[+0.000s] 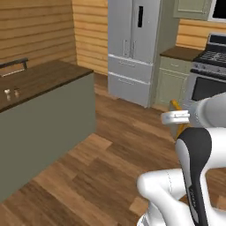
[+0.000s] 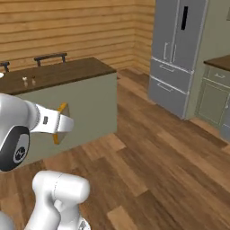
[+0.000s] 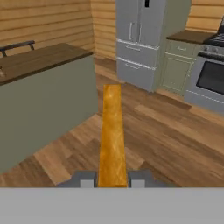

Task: Start the toaster. Once the lever pops up, take the bread to the plate on the dining counter.

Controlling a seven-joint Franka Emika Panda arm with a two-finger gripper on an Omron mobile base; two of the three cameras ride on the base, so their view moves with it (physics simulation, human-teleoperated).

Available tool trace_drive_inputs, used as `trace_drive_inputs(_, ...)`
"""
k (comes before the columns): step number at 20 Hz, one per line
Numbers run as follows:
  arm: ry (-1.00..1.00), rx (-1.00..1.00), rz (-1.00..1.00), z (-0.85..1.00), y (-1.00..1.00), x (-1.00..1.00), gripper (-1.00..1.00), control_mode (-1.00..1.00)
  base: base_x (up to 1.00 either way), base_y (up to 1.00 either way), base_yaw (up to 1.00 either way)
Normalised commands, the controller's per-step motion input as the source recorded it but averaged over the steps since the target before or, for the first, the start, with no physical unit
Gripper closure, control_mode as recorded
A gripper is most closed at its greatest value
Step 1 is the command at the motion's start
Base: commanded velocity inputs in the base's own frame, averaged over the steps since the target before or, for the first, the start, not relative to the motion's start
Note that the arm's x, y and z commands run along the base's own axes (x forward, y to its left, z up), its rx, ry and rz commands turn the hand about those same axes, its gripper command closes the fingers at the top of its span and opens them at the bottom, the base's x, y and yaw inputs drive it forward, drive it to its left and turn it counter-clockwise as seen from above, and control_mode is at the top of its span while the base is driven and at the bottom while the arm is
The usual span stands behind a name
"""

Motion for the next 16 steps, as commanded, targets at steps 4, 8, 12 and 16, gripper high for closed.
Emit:
trace_drive_inputs(4,0.0,0.0,0.0,0.0,0.0,0.0,1.0,1.0,0.47,0.0,0.63)
trace_drive_inputs(8,0.0,0.0,0.0,0.0,0.0,0.0,1.0,1.0,0.6,0.04,0.57)
trace_drive_inputs(12,0.0,0.0,0.0,0.0,0.0,0.0,1.0,1.0,0.94,0.27,0.46)
trace_drive_inputs(16,0.0,0.0,0.0,0.0,0.0,0.0,1.0,1.0,0.98,0.16,0.42)
